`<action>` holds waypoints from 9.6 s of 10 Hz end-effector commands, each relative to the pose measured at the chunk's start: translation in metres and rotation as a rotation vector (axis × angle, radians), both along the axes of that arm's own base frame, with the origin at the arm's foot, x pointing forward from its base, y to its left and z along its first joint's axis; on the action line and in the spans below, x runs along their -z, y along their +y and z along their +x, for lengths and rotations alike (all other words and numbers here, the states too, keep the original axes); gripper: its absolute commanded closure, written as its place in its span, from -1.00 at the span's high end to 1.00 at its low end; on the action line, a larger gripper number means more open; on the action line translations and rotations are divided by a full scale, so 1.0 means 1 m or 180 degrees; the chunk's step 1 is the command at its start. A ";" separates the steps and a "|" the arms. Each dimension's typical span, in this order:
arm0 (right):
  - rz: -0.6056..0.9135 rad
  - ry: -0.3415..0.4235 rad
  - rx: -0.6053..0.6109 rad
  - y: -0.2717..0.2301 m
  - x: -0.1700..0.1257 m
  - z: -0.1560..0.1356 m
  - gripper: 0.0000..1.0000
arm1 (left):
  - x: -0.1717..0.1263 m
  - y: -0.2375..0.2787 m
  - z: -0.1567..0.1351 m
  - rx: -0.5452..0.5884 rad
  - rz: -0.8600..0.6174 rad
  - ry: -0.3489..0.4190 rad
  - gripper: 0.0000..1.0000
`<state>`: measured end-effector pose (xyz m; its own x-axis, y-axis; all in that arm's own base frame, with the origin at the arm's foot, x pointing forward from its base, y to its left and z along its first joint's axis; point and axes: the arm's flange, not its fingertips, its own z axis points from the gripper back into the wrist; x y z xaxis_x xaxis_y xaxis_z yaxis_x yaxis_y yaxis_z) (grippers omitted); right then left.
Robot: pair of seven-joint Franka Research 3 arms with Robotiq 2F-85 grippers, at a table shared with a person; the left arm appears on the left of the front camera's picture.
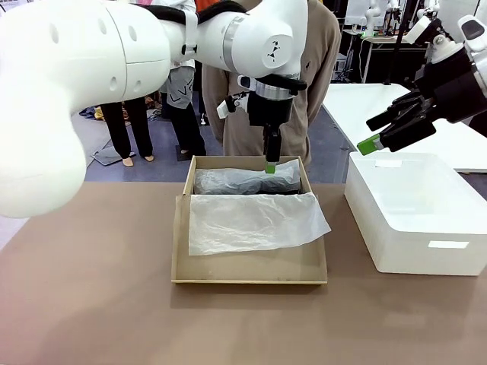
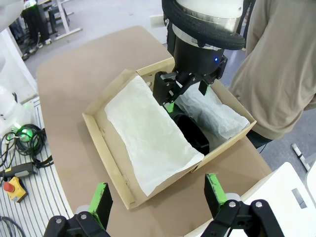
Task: Pack the shoes into the box.
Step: Place the other shoe of the Shoes into the Shoes Box, then close the Shoes Box.
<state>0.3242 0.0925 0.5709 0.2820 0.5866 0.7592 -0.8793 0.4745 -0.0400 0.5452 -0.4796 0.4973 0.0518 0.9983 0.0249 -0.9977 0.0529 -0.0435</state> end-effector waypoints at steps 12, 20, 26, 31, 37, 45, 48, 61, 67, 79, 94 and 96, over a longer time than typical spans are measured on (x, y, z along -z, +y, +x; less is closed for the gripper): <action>0.0061 -0.0027 -0.0051 0.000 0.000 0.002 1.00 | 0.011 -0.005 0.002 0.0017 -0.0020 -0.0009 1.00; 0.0061 -0.0027 -0.0051 0.000 0.000 0.002 1.00 | -0.058 0.126 0.001 0.2595 0.0009 0.0184 1.00; 0.0061 -0.0027 -0.0051 0.000 0.000 0.002 1.00 | -0.073 0.155 0.015 0.3620 -0.0036 0.0148 1.00; 0.0061 -0.0027 -0.0051 0.000 0.000 0.002 1.00 | -0.073 0.155 0.015 0.3620 -0.0036 0.0148 1.00; 0.0061 -0.0027 -0.0051 0.000 0.000 0.002 1.00 | -0.097 0.234 -0.004 0.5401 0.0033 0.0070 1.00; 0.0061 -0.0027 -0.0051 0.000 0.000 0.002 1.00 | -0.094 0.324 0.009 0.8535 -0.0120 -0.0010 1.00; 0.0061 -0.0027 -0.0051 0.000 0.000 0.002 1.00 | -0.097 0.318 0.016 0.8513 -0.0183 -0.0035 1.00; 0.0061 -0.0027 -0.0051 0.000 0.000 0.002 1.00 | -0.084 0.384 0.033 0.9504 -0.0631 -0.1260 1.00; 0.0061 -0.0027 -0.0051 0.000 0.000 0.002 1.00 | -0.076 0.395 0.031 0.9971 -0.0448 -0.1694 -0.36; 0.0061 -0.0027 -0.0051 0.000 0.000 0.002 1.00 | -0.080 0.389 0.039 0.9948 -0.0437 -0.1535 -1.00; 0.0061 -0.0027 -0.0051 0.000 0.000 0.002 1.00 | 0.052 0.390 0.024 0.9344 -0.1375 -0.2585 -1.00; 0.0061 -0.0027 -0.0051 0.000 0.000 0.002 1.00 | 0.050 0.384 0.026 0.9337 -0.1357 -0.2366 -1.00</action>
<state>0.3242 0.0926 0.5709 0.2818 0.5870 0.7589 -0.8794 0.4744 -0.0404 0.5720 -0.0968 0.4447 0.1047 -0.8642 0.4921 0.9511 -0.0576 -0.3035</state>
